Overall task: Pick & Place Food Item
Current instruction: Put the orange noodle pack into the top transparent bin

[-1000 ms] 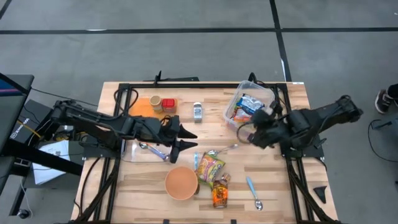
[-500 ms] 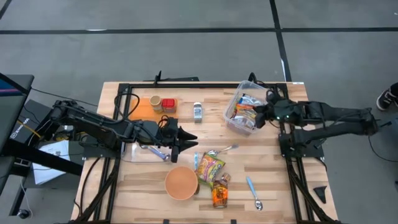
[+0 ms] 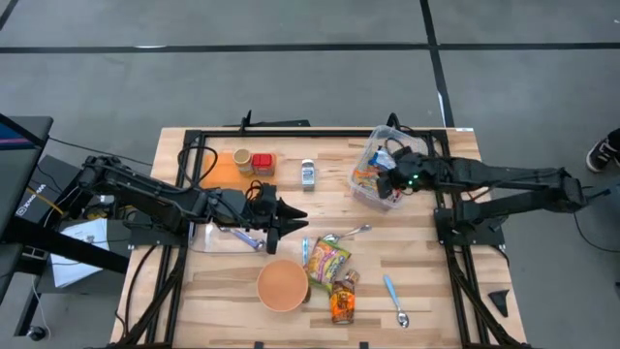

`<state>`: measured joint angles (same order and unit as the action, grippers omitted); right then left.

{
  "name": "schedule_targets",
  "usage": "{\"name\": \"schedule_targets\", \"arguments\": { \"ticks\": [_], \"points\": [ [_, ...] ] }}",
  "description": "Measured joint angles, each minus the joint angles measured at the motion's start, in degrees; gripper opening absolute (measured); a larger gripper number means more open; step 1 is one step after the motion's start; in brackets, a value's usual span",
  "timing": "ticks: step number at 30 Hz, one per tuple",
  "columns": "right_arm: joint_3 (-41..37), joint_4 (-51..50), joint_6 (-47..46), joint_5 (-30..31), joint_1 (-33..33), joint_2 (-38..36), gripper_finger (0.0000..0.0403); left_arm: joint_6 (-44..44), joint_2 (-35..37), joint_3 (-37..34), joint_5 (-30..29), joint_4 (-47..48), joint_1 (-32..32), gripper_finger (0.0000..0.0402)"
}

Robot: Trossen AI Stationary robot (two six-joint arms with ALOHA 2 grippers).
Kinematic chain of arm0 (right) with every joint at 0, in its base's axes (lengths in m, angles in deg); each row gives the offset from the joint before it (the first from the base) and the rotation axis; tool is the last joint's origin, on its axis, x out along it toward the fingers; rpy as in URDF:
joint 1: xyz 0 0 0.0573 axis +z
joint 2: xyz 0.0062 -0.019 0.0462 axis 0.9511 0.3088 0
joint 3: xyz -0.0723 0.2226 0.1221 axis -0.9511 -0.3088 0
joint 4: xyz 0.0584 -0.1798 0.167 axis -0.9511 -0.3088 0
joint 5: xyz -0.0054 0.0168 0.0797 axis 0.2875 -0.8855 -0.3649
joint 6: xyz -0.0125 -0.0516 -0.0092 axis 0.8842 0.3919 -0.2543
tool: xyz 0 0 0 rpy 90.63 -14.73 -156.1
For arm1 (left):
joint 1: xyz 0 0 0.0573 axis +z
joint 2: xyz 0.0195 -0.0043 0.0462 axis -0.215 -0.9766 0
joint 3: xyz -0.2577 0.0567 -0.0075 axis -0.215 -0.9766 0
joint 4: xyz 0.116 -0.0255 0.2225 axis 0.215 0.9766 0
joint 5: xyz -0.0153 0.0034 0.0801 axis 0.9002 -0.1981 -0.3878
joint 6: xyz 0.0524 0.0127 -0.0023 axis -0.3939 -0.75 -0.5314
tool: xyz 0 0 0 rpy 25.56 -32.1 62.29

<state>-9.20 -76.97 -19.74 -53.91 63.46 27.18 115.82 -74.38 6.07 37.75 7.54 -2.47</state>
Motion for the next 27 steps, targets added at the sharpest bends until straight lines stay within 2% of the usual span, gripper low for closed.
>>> {"name": "schedule_targets", "arguments": {
  "ticks": [9,15,20,27],
  "points": [
    [0.0,0.82,-10.32,-0.62,4.73,2.37,0.0,-0.1,-0.02,0.0,-1.23,0.07,-1.35,0.0115],
    [0.0,0.92,-16.53,2.44,7.71,0.53,0.0,-0.34,-0.04,0.0,-1.33,0.09,-1.59,0.0115],
    [-0.13,-1.06,-19.47,3.74,8.54,-0.13,0.0,-0.52,-0.04,0.0,-1.52,0.09,-1.57,0.0115],
    [-6.01,0.79,-22.04,3.64,7.32,-0.15,0.0,-0.56,-0.04,0.0,-1.5,0.09,-1.57,0.0115]
  ]
}}
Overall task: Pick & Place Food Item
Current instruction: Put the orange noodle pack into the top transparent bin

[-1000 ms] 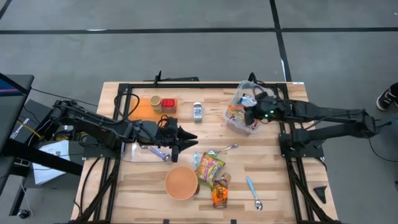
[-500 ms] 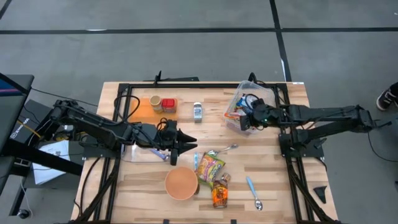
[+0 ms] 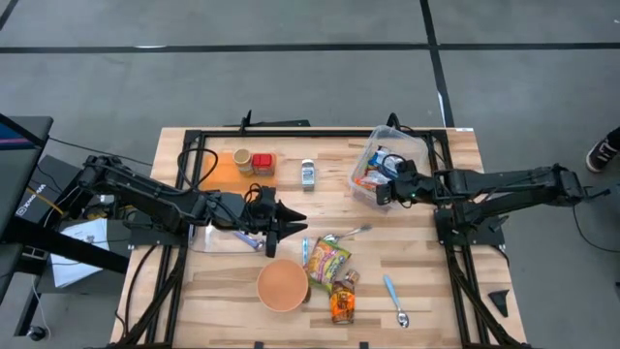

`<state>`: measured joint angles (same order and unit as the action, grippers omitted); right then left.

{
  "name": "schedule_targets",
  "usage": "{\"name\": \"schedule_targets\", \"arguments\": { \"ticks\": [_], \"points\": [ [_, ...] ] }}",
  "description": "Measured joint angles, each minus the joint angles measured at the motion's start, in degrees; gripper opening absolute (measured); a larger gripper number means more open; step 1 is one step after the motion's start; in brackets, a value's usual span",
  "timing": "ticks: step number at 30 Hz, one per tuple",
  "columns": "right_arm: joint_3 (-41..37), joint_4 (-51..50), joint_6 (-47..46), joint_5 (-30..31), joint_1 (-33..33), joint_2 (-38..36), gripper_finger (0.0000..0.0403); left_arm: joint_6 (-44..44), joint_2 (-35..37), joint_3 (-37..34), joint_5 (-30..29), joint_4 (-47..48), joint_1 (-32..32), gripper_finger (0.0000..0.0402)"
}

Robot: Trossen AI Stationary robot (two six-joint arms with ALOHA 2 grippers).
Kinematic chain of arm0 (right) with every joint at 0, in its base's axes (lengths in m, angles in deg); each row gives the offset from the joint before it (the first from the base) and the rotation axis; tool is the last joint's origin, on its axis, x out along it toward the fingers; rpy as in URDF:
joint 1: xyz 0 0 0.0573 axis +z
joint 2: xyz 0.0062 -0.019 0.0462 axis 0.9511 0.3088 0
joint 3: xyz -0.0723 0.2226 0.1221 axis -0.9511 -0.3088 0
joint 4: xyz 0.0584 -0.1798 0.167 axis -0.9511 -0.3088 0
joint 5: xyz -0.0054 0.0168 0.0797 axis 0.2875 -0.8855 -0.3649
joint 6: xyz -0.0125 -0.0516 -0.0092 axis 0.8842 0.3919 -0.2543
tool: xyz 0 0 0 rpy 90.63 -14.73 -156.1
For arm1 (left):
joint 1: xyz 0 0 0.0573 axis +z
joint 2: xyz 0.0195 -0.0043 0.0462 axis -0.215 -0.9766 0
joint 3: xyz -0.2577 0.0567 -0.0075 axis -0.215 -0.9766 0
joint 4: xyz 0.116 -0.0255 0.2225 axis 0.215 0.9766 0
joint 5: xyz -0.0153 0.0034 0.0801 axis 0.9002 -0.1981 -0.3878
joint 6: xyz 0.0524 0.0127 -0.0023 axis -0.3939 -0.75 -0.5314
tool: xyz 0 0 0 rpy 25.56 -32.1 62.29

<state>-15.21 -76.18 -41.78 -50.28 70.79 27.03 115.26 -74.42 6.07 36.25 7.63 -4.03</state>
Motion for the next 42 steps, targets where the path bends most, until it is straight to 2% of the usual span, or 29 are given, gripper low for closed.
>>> {"name": "schedule_targets", "arguments": {
  "ticks": [9,15,23,37,42],
  "points": [
    [-1.32,0.92,6.9,0.03,-4.32,-0.55,0.0,0.32,0.0,0.0,0.02,0.0,0.0,0.0115],
    [-1.32,-0.42,11.49,3.35,-7.84,-2.64,0.0,0.74,0.0,0.0,-0.63,-0.03,0.0,0.0115],
    [-1.32,-1.72,22.35,4.59,-13.57,-3.25,0.0,0.99,0.0,0.0,-0.71,-0.04,0.0,0.0115],
    [-1.32,1.45,41.31,2.93,-21.91,3.02,0.0,3.54,0.0,0.0,-1.51,-0.09,0.0,0.0115],
    [-1.32,3.39,45.33,-1.63,-23.19,6.66,0.0,4.01,0.0,0.0,-1.49,-0.11,0.0,0.0115]
  ]
}}
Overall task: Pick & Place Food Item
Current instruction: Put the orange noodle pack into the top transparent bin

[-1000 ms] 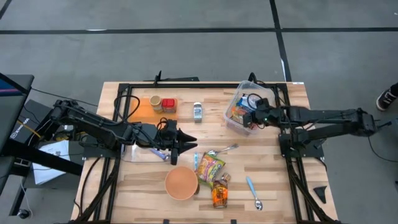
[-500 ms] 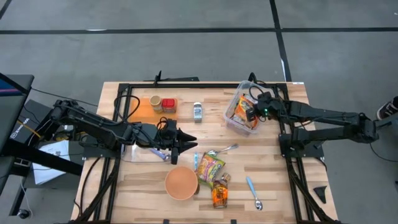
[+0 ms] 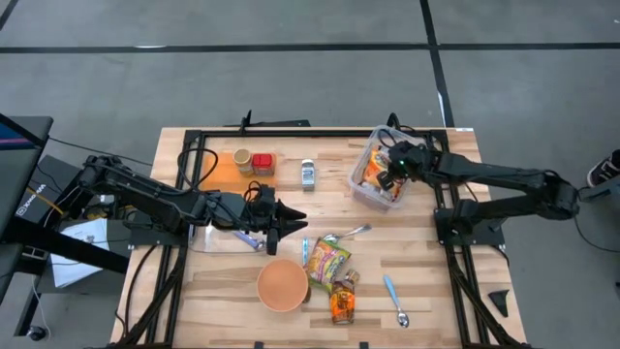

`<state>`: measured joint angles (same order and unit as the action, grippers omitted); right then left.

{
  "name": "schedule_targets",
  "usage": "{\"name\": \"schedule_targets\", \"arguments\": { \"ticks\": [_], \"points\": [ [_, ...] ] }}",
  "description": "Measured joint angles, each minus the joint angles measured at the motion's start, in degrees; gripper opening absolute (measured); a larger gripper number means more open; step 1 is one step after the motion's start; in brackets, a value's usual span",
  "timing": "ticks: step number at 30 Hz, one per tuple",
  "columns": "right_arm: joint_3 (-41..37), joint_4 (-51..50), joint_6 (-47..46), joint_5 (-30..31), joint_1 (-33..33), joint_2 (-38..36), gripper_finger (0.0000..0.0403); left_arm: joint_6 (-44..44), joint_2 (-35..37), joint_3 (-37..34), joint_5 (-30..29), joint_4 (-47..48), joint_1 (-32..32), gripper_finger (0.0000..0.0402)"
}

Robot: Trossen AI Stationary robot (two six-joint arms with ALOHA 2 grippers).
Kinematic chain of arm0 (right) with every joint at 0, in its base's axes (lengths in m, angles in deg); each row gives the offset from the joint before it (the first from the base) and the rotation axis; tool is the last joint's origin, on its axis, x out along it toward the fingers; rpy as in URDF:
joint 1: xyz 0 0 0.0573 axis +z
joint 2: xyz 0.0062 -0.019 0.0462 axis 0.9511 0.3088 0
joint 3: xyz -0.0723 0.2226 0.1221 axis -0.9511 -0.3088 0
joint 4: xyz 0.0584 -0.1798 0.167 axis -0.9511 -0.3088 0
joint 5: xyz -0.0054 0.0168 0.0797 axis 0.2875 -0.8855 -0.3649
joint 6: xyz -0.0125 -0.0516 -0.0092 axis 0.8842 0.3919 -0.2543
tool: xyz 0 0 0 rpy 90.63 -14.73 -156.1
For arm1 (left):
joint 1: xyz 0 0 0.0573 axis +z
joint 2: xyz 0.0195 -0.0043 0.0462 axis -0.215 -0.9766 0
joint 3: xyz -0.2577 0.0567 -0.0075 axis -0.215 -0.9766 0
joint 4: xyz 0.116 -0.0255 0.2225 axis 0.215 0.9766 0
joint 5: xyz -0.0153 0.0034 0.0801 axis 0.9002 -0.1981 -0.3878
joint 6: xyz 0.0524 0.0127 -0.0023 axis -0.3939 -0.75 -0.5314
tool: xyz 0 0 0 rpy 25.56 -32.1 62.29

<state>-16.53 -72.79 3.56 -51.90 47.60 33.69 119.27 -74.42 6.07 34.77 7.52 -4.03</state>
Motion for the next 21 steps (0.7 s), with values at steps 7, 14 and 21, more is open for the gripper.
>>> {"name": "schedule_targets", "arguments": {
  "ticks": [7,14,21],
  "points": [
    [0.0,1.18,1.78,-5.53,0.04,2.2,0.0,0.03,-0.02,0.0,0.02,-0.04,0.0,0.0115],
    [0.0,-0.95,1.41,-10.32,1.12,-0.4,0.0,-0.04,-0.01,0.0,0.03,-0.06,0.0,0.0115],
    [0.0,-2.46,-0.79,-13.9,1.0,-6.05,0.0,-0.11,0.0,0.0,0.04,-0.06,0.0,0.0115]
  ]
}}
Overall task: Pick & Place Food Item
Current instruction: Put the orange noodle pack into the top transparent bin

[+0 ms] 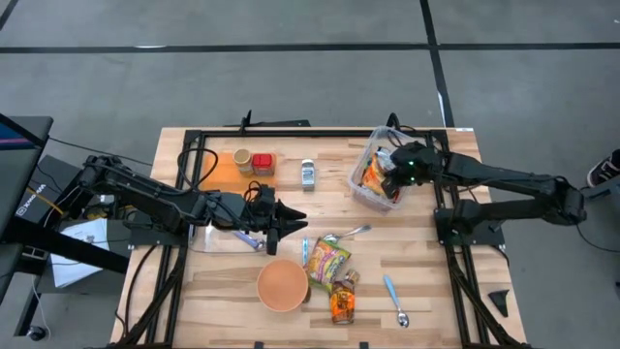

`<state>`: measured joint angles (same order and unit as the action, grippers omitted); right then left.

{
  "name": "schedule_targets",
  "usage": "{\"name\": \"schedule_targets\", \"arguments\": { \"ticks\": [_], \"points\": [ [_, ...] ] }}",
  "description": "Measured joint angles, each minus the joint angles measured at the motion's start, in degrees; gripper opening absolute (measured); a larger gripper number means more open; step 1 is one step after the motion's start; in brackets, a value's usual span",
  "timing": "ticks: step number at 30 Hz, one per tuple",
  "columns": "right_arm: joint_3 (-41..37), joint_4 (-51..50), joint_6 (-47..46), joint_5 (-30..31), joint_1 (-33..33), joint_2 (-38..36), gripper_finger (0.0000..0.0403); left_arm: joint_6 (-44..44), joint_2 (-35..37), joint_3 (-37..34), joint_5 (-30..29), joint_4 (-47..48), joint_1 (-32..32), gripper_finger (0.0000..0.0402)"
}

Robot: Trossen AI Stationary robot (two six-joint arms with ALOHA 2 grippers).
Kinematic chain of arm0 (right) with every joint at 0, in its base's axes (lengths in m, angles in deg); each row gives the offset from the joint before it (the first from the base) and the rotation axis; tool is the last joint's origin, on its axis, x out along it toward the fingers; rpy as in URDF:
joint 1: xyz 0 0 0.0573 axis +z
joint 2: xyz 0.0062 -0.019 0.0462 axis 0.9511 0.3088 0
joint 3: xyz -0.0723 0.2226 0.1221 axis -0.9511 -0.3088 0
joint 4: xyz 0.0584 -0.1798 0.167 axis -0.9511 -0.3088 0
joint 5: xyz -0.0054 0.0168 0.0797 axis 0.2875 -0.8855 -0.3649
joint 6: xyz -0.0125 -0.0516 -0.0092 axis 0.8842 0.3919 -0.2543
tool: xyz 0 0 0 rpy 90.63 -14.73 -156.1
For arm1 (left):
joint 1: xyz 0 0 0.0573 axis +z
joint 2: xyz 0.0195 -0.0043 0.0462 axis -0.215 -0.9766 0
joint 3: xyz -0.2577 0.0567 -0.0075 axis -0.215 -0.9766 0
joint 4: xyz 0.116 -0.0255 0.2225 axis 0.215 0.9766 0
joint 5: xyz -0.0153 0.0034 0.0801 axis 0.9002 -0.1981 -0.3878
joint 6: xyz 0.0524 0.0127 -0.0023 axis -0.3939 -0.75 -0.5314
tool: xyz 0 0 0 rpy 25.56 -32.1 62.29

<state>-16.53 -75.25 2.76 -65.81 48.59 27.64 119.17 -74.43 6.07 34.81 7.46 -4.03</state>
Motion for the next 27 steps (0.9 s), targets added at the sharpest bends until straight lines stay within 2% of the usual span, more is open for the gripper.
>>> {"name": "schedule_targets", "arguments": {
  "ticks": [7,16,22,27],
  "points": [
    [2.73,-0.23,-3.67,-5.17,0.0,-4.67,0.0,-0.35,-0.01,0.0,0.0,0.01,0.01,0.0115],
    [5.26,-0.37,-10.5,-12.71,0.02,-4.8,0.0,-0.37,-0.02,0.0,0.0,0.02,0.01,0.0115],
    [4.89,-2.89,-12.98,-13.24,-1.18,-2.7,0.0,-0.42,-0.02,0.0,0.0,0.02,0.0,0.0115],
    [4.89,-3.89,-9.08,-11.73,-3.89,-0.17,0.0,-0.45,-0.02,0.0,0.0,0.02,0.02,0.0115]
  ]
}}
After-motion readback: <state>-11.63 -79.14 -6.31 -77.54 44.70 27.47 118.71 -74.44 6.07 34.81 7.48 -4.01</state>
